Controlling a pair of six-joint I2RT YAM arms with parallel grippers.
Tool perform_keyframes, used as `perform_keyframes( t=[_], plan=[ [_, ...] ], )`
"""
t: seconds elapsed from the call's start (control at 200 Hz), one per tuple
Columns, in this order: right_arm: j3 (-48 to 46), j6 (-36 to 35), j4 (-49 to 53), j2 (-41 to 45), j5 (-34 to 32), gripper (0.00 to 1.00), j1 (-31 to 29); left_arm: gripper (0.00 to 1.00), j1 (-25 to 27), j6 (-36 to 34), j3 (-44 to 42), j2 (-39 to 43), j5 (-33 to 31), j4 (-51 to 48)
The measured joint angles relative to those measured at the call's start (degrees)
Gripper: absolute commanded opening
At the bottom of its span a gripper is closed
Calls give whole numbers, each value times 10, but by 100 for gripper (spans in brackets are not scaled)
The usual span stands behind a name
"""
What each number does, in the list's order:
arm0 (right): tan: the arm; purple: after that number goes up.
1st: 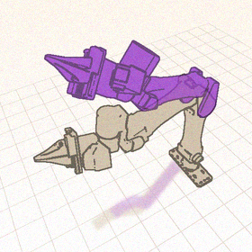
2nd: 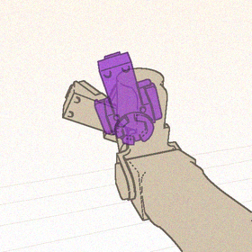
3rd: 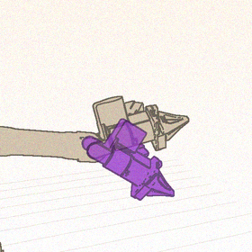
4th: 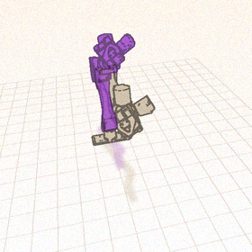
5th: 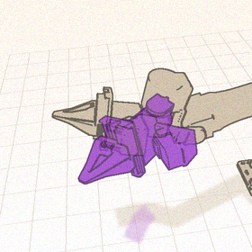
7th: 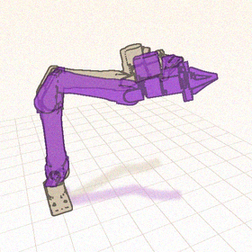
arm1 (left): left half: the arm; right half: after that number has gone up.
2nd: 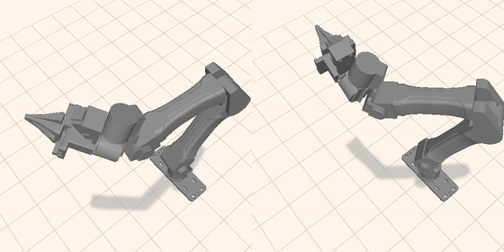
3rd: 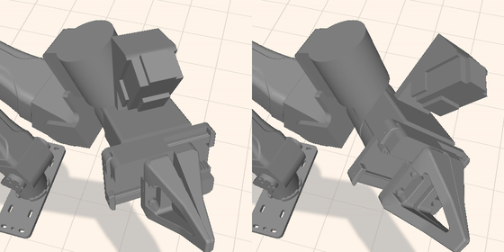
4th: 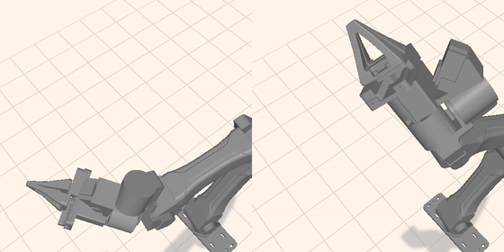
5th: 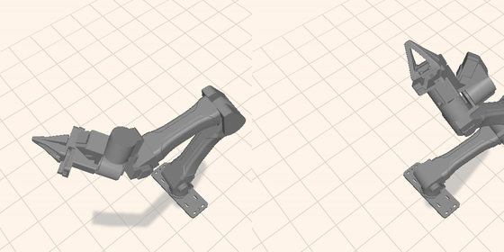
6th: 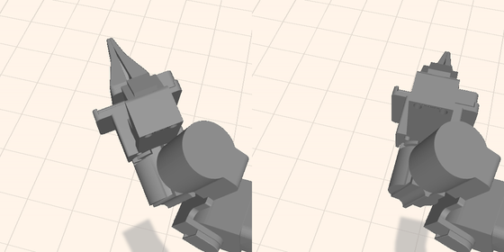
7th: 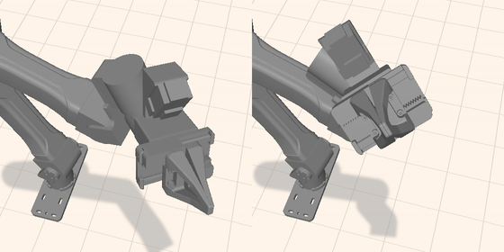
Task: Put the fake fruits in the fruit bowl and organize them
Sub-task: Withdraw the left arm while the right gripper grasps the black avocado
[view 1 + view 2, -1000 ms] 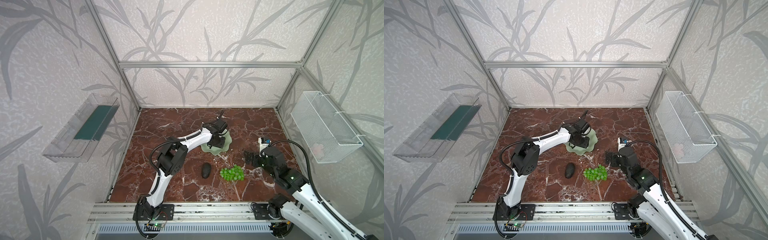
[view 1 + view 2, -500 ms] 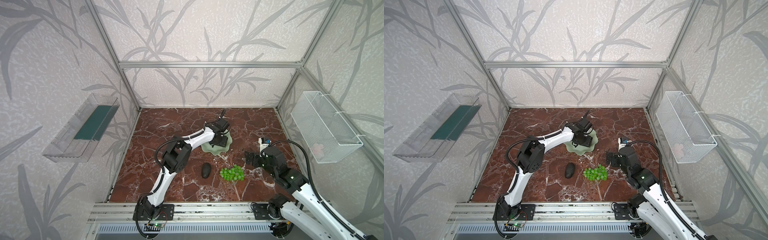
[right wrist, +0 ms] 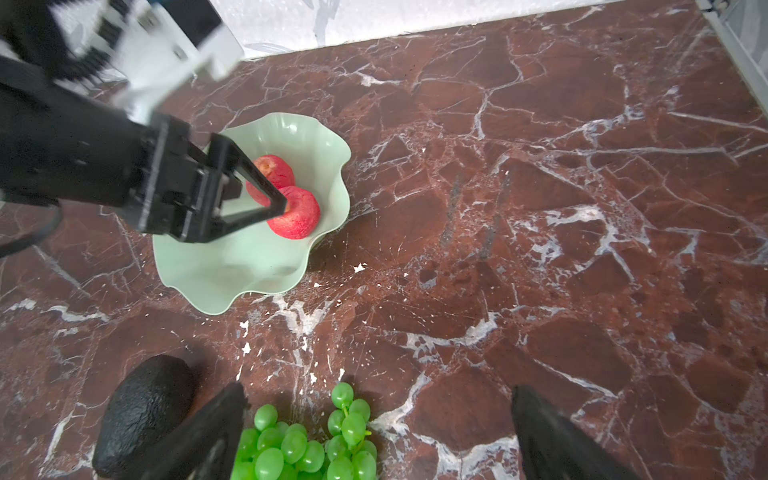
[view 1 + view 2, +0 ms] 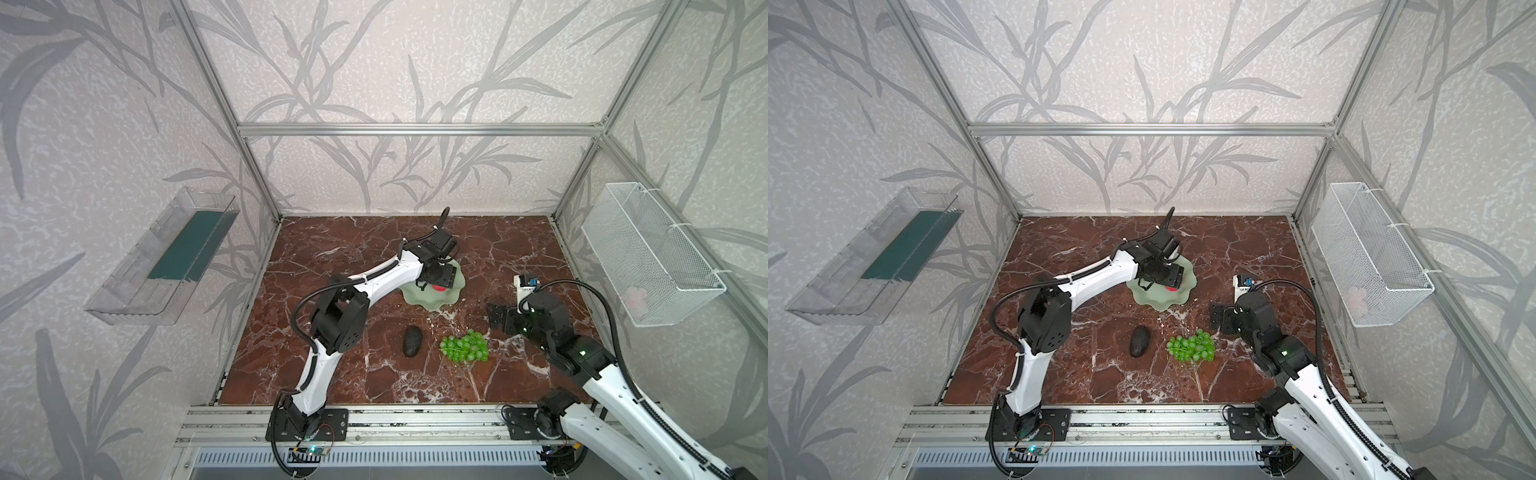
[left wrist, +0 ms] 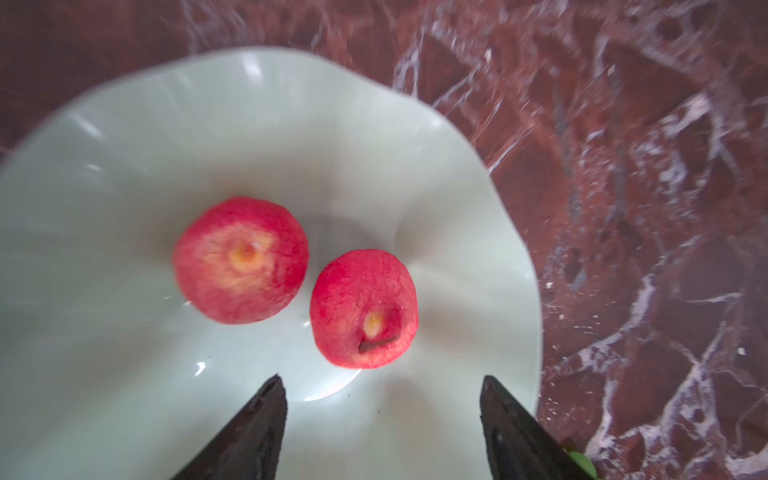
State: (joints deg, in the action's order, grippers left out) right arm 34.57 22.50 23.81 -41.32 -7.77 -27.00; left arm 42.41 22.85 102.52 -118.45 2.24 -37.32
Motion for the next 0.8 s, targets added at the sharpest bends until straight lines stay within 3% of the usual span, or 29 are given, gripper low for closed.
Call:
perform_keyframes(
  t=[0.105, 0.275, 0.49, 0.615, 0.8],
  plan=[
    [4, 20, -13, -23, 0, 95, -34, 78, -2, -10, -49, 101, -49, 18],
    [19, 61, -32, -99, -53, 94, -163, 86, -15, -35, -195, 297, -145, 81],
    [49, 118, -74, -225, -99, 93, -266, 97, -108, -49, -383, 495, -177, 126],
    [76, 145, -107, -301, -102, 93, -298, 100, -156, -65, -428, 582, -186, 125],
    [118, 172, -147, -397, -98, 92, -342, 100, -166, -114, -467, 684, -227, 170]
  ],
)
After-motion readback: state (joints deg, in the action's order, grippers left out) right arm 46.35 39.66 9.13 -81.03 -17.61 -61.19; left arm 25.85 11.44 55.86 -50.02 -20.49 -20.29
